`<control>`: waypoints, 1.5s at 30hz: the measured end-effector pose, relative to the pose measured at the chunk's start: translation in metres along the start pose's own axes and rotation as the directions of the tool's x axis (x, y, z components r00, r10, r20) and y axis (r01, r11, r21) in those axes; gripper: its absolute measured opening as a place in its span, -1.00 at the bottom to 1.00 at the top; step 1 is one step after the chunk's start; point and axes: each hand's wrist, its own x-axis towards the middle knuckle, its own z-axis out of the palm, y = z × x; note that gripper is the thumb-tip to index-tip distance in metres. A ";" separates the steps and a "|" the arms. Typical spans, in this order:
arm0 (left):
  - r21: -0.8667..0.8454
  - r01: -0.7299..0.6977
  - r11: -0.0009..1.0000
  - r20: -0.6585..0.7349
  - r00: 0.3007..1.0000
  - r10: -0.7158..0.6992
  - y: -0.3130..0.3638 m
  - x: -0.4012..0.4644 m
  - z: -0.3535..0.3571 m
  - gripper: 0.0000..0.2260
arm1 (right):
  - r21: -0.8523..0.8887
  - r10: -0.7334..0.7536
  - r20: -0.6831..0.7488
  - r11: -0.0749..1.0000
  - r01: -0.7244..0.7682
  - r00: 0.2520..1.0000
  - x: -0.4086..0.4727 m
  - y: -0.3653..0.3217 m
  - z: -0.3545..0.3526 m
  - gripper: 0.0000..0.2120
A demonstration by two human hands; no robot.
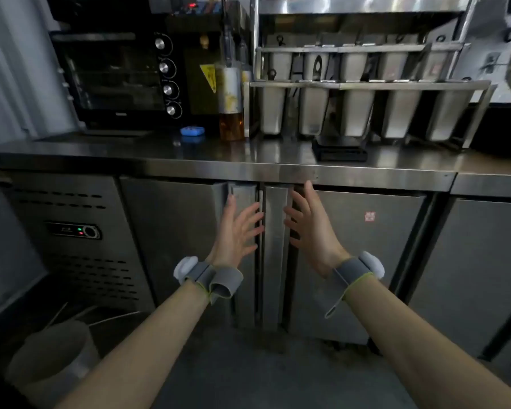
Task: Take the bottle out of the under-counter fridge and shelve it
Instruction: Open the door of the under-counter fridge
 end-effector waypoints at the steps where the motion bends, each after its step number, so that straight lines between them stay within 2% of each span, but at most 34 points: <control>1: -0.005 0.000 1.000 -0.005 1.000 0.000 0.000 0.001 0.002 -0.09 | 0.012 -0.006 0.004 1.000 0.006 1.000 0.001 0.001 0.000 -0.08; 7: -0.024 0.011 1.000 0.017 1.000 -0.011 -0.013 0.057 -0.002 -0.02 | -0.038 -0.006 -0.019 0.999 0.006 1.000 0.046 0.017 -0.006 -0.20; 10: -0.039 0.002 0.999 0.022 1.000 -0.002 -0.015 0.080 -0.003 0.02 | -0.020 -0.046 -0.011 0.999 0.045 0.999 0.064 0.025 -0.009 -0.55; 12: -0.079 -0.007 0.997 0.000 1.000 0.007 -0.016 0.082 -0.002 0.04 | -0.004 -0.072 0.003 0.997 0.072 0.997 0.065 0.022 -0.009 -0.62; 17: -0.061 -0.011 0.998 -0.002 1.000 0.011 -0.018 0.090 -0.002 0.06 | 0.004 -0.076 -0.029 0.997 0.076 0.997 0.074 0.025 -0.006 -0.41; 20: 0.002 -0.072 0.997 -0.033 0.997 0.072 -0.019 0.091 0.002 0.06 | -0.002 -0.075 -0.053 0.997 0.075 0.996 0.074 0.022 -0.007 -0.52; 24: 0.048 -0.079 0.996 -0.029 0.996 0.080 -0.018 0.090 0.003 0.03 | -0.023 -0.051 -0.099 0.999 0.049 0.994 0.074 0.019 -0.006 -0.45; 25: 0.062 -0.076 0.995 -0.021 0.997 0.078 -0.017 0.088 0.002 0.02 | -0.030 -0.061 -0.089 0.998 0.059 0.994 0.073 0.020 -0.005 -0.42; 28: 0.056 -0.063 0.996 0.023 0.998 0.061 -0.018 0.075 0.000 0.05 | -0.054 -0.039 -0.086 0.998 0.034 0.996 0.066 0.023 0.001 -0.14; 29: 0.065 -0.073 0.995 0.047 0.996 0.070 -0.018 0.071 0.000 0.02 | -0.056 -0.062 -0.083 0.997 0.058 0.995 0.063 0.024 0.003 -0.20; 31: 0.068 -0.114 0.991 0.096 0.990 0.108 -0.022 0.055 0.003 -0.21 | -0.063 -0.050 -0.054 0.997 0.047 0.997 0.047 0.025 0.005 -0.36; 33: 0.019 -0.127 0.992 0.132 0.984 0.123 -0.023 0.036 0.014 -0.46 | -0.054 -0.033 -0.026 0.998 0.032 0.999 0.031 0.027 0.004 -0.16; 34: -0.010 -0.125 0.992 0.136 0.983 0.125 -0.026 0.026 0.021 -0.53 | -0.046 -0.032 -0.018 0.998 0.031 0.999 0.021 0.029 0.003 -0.07; 36: -0.044 -0.160 0.986 0.127 0.978 0.164 -0.028 0.011 0.031 -0.59 | -0.031 -0.055 -0.010 0.998 0.055 0.998 0.006 0.026 0.006 -0.05; 39: -0.126 -0.193 0.973 0.107 0.973 0.207 -0.038 -0.011 0.051 -0.57 | -0.001 -0.065 -0.011 0.998 0.065 0.998 -0.023 0.021 0.004 -0.03; 43: -0.152 -0.180 0.972 -0.014 0.984 0.180 -0.047 -0.048 0.088 -0.23 | -0.011 -0.039 -0.016 0.999 0.039 0.999 -0.070 0.011 -0.008 0.08; 45: -0.181 -0.141 0.973 -0.068 0.989 0.131 -0.052 -0.063 0.103 -0.25 | -0.008 -0.029 -0.017 1.000 0.029 0.999 -0.089 0.007 -0.012 0.11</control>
